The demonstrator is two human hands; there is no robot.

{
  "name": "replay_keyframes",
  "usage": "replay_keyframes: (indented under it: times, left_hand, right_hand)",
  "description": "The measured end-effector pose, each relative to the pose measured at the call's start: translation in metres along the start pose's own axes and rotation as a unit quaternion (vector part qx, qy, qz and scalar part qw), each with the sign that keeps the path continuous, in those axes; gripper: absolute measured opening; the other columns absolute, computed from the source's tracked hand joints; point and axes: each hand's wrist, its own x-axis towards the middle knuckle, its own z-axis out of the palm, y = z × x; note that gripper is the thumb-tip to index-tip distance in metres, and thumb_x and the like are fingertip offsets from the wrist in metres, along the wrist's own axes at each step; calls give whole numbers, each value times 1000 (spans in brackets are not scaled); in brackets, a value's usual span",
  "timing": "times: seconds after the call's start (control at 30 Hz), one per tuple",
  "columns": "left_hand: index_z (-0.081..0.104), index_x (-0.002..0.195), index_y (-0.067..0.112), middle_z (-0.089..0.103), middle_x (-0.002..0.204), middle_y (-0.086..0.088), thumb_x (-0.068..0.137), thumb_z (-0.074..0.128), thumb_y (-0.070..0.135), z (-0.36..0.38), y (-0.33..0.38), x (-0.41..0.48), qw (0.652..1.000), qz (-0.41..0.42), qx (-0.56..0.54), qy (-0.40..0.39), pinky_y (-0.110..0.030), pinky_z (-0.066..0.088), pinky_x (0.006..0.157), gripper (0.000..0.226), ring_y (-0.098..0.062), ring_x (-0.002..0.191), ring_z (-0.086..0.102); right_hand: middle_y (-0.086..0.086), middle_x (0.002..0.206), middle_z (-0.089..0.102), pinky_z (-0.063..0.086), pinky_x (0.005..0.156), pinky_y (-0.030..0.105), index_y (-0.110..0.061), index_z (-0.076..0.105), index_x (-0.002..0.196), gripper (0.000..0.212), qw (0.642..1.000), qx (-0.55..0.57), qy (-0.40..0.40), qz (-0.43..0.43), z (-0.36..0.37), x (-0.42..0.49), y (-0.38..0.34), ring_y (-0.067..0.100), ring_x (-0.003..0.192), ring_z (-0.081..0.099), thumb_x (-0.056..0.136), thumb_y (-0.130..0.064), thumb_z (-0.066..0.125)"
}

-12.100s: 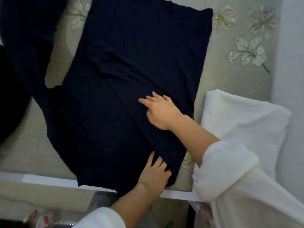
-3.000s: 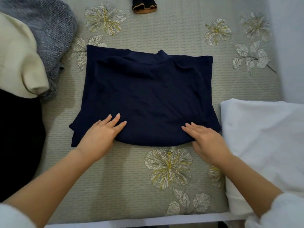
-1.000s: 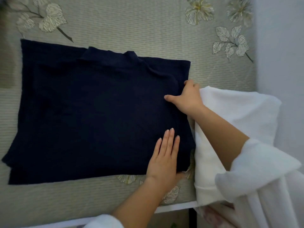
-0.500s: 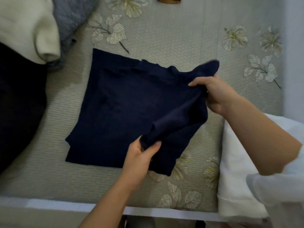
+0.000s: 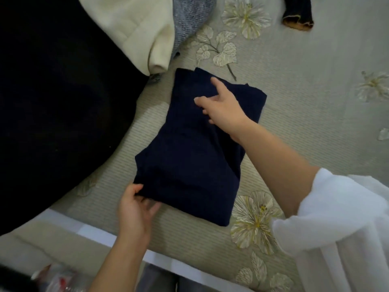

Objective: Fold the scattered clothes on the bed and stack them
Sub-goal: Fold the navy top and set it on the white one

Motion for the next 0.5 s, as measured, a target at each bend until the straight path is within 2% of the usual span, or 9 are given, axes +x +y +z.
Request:
replay_keyframes:
  times: [0.1,0.2,0.27,0.3,0.37,0.4,0.47,0.5]
  left_hand:
    - [62,99,20,66,101,-5,96,45,27,-11,-5,3,995,-27,76,50,-38,53,79,19,-22,93,63]
    - [61,106,15,66,96,-10,94,46,42,-12,-12,-2,986,-48,141,73,-38,53,74,33,-24,86,64]
    - [61,101,14,67,95,-12,90,48,52,-7,-19,-8,982,-90,155,56,-41,54,77,41,-26,89,65]
    - [61,101,17,67,96,-11,88,51,54,-2,-23,-11,980,-113,157,38,-42,54,79,40,-27,92,65]
    - [59,107,24,67,105,-5,85,60,48,9,-32,-16,982,-120,147,-2,-41,54,83,32,-24,98,64]
    - [57,114,27,65,111,-1,84,64,43,14,-37,-18,984,-101,148,-10,-40,53,87,35,-20,102,63]
    - [49,130,29,60,123,7,86,64,40,20,-44,-20,984,-31,177,-9,-36,47,98,49,-13,109,59]
    - [44,135,31,57,127,10,90,60,39,22,-45,-20,981,12,192,-1,-33,44,101,49,-10,111,56]
  right_hand:
    - [-5,102,61,48,83,25,-21,36,144,60,993,-88,83,-9,-6,-10,34,9,92,59,89,-24,60]
    - [2,119,51,49,88,30,-15,41,136,55,973,-123,197,8,-21,-28,69,14,99,55,86,-22,63]
    - [5,128,47,46,94,33,-11,38,135,60,964,-107,235,63,-28,-36,87,18,111,52,85,-27,68]
    - [5,127,50,46,94,33,-11,38,134,63,967,-60,228,97,-30,-38,93,18,112,54,84,-30,70]
    - [4,119,61,52,89,35,-13,46,125,51,971,58,185,138,-31,-37,96,17,103,63,84,-29,72]
    - [5,112,66,55,84,35,-14,53,115,37,974,77,163,136,-32,-34,97,16,96,66,85,-24,70]
    - [6,94,71,56,75,38,-15,63,88,9,976,71,170,119,-39,-30,95,16,82,66,81,-17,69]
    - [7,83,69,55,73,44,-12,61,76,13,972,71,188,124,-43,-30,96,18,76,64,74,-20,70]
